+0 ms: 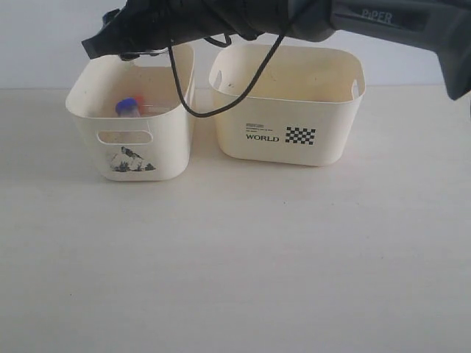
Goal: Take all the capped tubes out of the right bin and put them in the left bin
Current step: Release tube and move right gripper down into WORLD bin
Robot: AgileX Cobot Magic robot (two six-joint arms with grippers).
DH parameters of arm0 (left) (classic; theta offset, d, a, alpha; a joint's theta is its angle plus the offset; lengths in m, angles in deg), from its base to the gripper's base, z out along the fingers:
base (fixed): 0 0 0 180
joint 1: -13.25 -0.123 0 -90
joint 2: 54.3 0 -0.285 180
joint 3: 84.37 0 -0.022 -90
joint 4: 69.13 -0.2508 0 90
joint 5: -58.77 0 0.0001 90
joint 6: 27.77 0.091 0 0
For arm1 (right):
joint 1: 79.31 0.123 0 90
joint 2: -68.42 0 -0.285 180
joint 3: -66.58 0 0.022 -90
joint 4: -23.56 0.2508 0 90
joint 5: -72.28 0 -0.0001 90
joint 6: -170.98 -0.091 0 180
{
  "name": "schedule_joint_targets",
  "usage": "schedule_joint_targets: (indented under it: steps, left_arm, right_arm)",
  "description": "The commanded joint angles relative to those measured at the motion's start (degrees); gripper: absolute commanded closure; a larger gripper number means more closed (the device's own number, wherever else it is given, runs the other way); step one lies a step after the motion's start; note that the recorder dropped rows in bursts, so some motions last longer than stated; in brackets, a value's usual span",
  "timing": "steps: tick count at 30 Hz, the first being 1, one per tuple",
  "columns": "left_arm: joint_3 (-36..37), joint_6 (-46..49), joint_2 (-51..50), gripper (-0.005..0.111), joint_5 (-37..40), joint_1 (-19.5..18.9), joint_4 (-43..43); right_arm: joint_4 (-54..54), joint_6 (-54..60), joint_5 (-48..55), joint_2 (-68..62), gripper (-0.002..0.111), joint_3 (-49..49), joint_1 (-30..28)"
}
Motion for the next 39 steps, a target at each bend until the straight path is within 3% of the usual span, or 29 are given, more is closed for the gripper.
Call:
schedule_joint_targets:
  steps: [1,6,12,20,26,29,34,39]
  left_arm:
    - [-0.21,-0.54,-0.03,0.102,-0.24,-0.02,-0.06]
    - [-0.21,-0.54,-0.03,0.102,-0.24,-0.02,-0.06]
    - [-0.21,-0.54,-0.03,0.102,-0.24,-0.02,-0.06]
    - [-0.21,-0.54,-0.03,0.102,-0.24,-0.02,-0.06]
    - [-0.21,-0.54,-0.03,0.102,-0.24,-0.02,-0.06]
    - [-0.21,-0.54,-0.03,0.102,-0.24,-0.02,-0.06]
    - [-0.21,-0.54,-0.03,0.102,-0.24,-0.02,-0.06]
    - [-0.21,-0.54,-0.03,0.102,-0.24,-0.02,-0.06]
  right_arm:
    - [-0.12,-0.82,2.73,0.6,0.107,-0.37,-0.11]
    - [-5.11,-4.73,8.47,2.24,0.109,-0.37,-0.11]
    - [-18.47,-19.66,13.37,4.57,0.109,0.28,-0.11]
    - [-24.2,-22.72,27.36,12.45,0.109,8.62,-0.11]
    - [-66.44,-45.43,29.77,18.3,0.109,14.2,-1.8]
    - [-76.26,-53.99,34.3,17.88,0.109,13.74,-5.8]
    - [-72.28,-58.28,34.15,14.8,0.109,12.99,-14.68]
    - [-63.01,-58.71,38.96,7.64,0.109,1.78,-18.82]
